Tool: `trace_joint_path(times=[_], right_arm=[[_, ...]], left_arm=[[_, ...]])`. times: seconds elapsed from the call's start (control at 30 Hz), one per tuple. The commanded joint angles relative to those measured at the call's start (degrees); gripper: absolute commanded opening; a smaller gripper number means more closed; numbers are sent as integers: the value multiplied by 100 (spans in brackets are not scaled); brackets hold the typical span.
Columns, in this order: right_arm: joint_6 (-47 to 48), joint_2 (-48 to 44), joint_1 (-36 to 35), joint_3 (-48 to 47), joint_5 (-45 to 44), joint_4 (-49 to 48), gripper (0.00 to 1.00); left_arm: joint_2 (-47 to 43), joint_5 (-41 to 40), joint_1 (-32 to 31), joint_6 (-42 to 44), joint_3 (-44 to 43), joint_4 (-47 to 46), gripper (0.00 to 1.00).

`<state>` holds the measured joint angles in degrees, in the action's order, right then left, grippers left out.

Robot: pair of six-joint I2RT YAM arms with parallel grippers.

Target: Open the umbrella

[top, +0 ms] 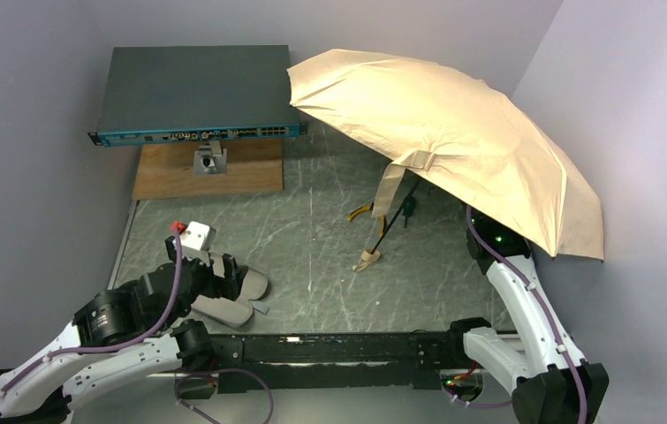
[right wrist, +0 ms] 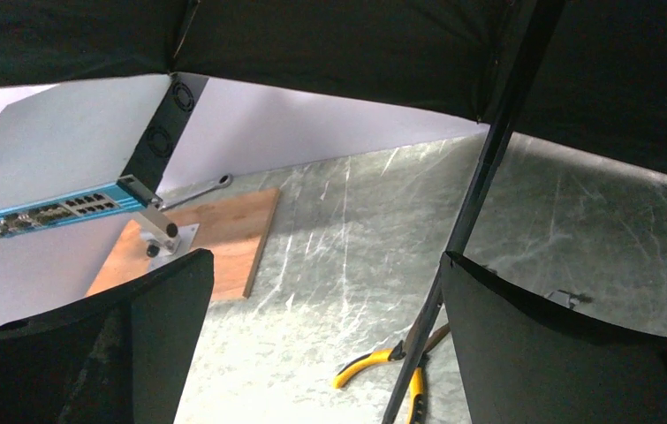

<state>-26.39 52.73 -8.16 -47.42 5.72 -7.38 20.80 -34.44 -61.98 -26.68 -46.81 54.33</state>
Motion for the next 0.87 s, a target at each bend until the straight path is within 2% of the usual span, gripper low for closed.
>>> trace_joint_path(times=[0.0, 0.6, 0.83], right_arm=[[241, -198, -90, -1, -198, -231, 100], [599, -316, -465, -53, -847, 27, 100], [684, -331, -526, -59, -631, -32, 100]], left_arm=[[-8, -125, -8, -25, 14, -80, 100], [21, -164, -8, -57, 14, -63, 99], [21, -173, -8, -59, 22, -65, 99]])
